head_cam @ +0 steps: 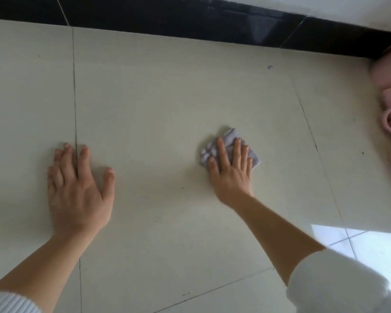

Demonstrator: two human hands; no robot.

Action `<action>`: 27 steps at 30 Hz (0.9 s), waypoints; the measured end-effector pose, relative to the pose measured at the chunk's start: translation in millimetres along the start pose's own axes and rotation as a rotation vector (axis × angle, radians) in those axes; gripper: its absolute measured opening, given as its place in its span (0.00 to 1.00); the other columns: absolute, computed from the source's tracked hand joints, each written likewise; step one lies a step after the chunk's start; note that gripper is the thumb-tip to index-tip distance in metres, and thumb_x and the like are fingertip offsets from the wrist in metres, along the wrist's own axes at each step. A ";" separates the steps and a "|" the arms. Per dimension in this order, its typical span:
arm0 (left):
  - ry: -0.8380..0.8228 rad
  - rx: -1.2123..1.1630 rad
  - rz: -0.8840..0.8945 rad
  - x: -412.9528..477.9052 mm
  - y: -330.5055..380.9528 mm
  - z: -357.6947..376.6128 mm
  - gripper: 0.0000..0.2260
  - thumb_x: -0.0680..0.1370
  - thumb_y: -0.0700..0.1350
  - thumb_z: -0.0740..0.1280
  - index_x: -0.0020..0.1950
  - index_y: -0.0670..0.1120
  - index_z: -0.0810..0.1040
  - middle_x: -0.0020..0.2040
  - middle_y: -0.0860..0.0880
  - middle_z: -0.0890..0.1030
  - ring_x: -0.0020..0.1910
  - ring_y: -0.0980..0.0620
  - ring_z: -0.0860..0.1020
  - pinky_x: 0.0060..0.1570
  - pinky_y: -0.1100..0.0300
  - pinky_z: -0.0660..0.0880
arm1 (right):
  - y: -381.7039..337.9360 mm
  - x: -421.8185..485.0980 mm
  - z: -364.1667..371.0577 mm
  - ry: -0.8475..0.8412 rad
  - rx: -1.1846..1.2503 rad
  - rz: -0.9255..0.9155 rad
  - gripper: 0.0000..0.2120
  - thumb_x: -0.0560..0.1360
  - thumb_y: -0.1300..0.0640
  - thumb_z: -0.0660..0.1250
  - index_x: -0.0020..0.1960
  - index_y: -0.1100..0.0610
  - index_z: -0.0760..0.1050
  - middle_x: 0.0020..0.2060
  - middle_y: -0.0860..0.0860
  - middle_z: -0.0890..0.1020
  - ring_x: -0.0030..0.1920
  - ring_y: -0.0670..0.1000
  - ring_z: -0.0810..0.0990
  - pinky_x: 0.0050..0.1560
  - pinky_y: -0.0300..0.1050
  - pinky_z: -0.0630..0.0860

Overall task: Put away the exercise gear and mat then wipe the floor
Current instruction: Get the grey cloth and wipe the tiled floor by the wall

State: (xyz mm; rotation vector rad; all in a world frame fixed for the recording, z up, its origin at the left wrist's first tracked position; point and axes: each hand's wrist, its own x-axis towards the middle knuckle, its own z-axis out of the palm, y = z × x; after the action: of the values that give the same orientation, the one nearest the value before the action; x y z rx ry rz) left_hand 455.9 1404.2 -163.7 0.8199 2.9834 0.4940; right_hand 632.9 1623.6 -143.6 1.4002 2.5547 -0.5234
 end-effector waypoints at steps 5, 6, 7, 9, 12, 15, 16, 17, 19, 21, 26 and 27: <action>0.015 -0.016 0.015 -1.4 1.5 -0.9 0.28 0.76 0.55 0.56 0.71 0.40 0.64 0.72 0.35 0.63 0.72 0.36 0.59 0.70 0.43 0.57 | -0.9 -87.8 19.7 -0.096 -0.023 -0.212 0.25 0.79 0.38 0.39 0.74 0.35 0.35 0.75 0.49 0.31 0.74 0.51 0.27 0.73 0.48 0.29; 0.009 -0.020 0.017 -1.4 1.1 -1.1 0.28 0.76 0.55 0.56 0.71 0.40 0.63 0.72 0.35 0.62 0.72 0.36 0.59 0.70 0.43 0.57 | 2.1 -104.4 23.5 -0.114 -0.048 -0.235 0.25 0.80 0.38 0.39 0.74 0.35 0.35 0.75 0.48 0.31 0.74 0.50 0.27 0.73 0.47 0.29; 0.000 -0.023 0.018 -1.2 0.8 -1.1 0.29 0.75 0.55 0.55 0.71 0.40 0.63 0.72 0.35 0.62 0.72 0.36 0.59 0.71 0.43 0.56 | 6.6 -120.1 27.4 -0.132 -0.072 -0.256 0.25 0.80 0.39 0.40 0.75 0.35 0.35 0.75 0.48 0.32 0.74 0.50 0.28 0.73 0.47 0.29; -0.020 -0.027 0.012 -0.3 -0.4 -1.3 0.29 0.75 0.56 0.54 0.72 0.40 0.62 0.73 0.35 0.61 0.72 0.36 0.58 0.71 0.43 0.54 | 19.6 -143.3 33.5 -0.147 -0.113 -0.313 0.25 0.81 0.39 0.43 0.75 0.36 0.38 0.76 0.49 0.36 0.75 0.50 0.29 0.73 0.47 0.29; -0.050 -0.007 0.017 -0.8 -1.5 0.0 0.31 0.75 0.56 0.53 0.72 0.39 0.61 0.73 0.35 0.61 0.72 0.35 0.58 0.71 0.43 0.53 | 37.4 -138.2 27.7 -0.172 -0.142 -0.419 0.25 0.81 0.37 0.45 0.74 0.33 0.38 0.76 0.47 0.35 0.74 0.48 0.28 0.73 0.47 0.31; -0.105 0.007 0.015 2.0 -3.1 1.2 0.32 0.75 0.57 0.52 0.74 0.40 0.59 0.75 0.36 0.58 0.74 0.37 0.54 0.72 0.43 0.50 | 34.6 -95.5 16.4 -0.129 -0.123 -0.399 0.24 0.79 0.36 0.43 0.72 0.30 0.37 0.75 0.45 0.33 0.73 0.47 0.27 0.74 0.46 0.32; -0.150 0.004 0.003 4.1 -4.5 0.7 0.33 0.74 0.58 0.51 0.75 0.41 0.57 0.76 0.37 0.55 0.75 0.39 0.52 0.72 0.44 0.48 | 30.2 -77.4 14.5 -0.084 -0.110 -0.359 0.24 0.79 0.36 0.43 0.73 0.31 0.38 0.76 0.46 0.35 0.74 0.47 0.28 0.74 0.46 0.33; -0.206 0.004 0.001 5.5 -6.7 0.2 0.34 0.74 0.59 0.49 0.76 0.42 0.54 0.77 0.39 0.52 0.76 0.41 0.48 0.73 0.46 0.46 | 24.8 -58.8 12.3 -0.046 -0.096 -0.312 0.25 0.79 0.36 0.43 0.74 0.32 0.40 0.77 0.48 0.37 0.75 0.48 0.31 0.75 0.46 0.35; -0.301 0.015 0.046 2.4 -14.4 -1.6 0.33 0.75 0.59 0.47 0.78 0.45 0.48 0.78 0.42 0.45 0.77 0.45 0.43 0.73 0.50 0.41 | 12.2 -19.4 5.7 -0.019 -0.066 -0.229 0.25 0.79 0.37 0.43 0.75 0.35 0.42 0.78 0.50 0.40 0.76 0.52 0.35 0.75 0.49 0.37; -0.334 0.027 0.116 -10.1 -26.2 -5.3 0.33 0.76 0.59 0.45 0.78 0.46 0.46 0.78 0.45 0.42 0.77 0.48 0.40 0.73 0.53 0.40 | 0.2 21.0 -3.1 -0.046 -0.061 -0.164 0.25 0.80 0.37 0.43 0.76 0.36 0.42 0.78 0.51 0.39 0.76 0.54 0.35 0.74 0.51 0.36; -0.403 0.076 0.238 -61.6 -64.8 -25.7 0.35 0.74 0.65 0.35 0.75 0.47 0.37 0.75 0.52 0.35 0.74 0.57 0.32 0.71 0.63 0.33 | -31.1 75.7 -21.2 -0.163 -0.118 -0.034 0.27 0.81 0.39 0.42 0.77 0.40 0.39 0.77 0.52 0.36 0.76 0.58 0.33 0.75 0.56 0.36; -0.420 0.080 0.224 -67.7 -69.1 -29.1 0.34 0.74 0.65 0.34 0.75 0.48 0.35 0.74 0.52 0.33 0.73 0.58 0.31 0.71 0.63 0.32 | -37.3 73.7 -21.0 -0.176 -0.127 -0.041 0.27 0.81 0.39 0.42 0.77 0.41 0.38 0.77 0.52 0.35 0.75 0.59 0.33 0.75 0.56 0.36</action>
State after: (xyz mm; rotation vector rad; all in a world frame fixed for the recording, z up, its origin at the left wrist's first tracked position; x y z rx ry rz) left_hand 477.4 1305.5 -162.0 1.1129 2.5543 0.1745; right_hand 561.9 1670.7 -139.8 1.2049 2.4344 -0.4596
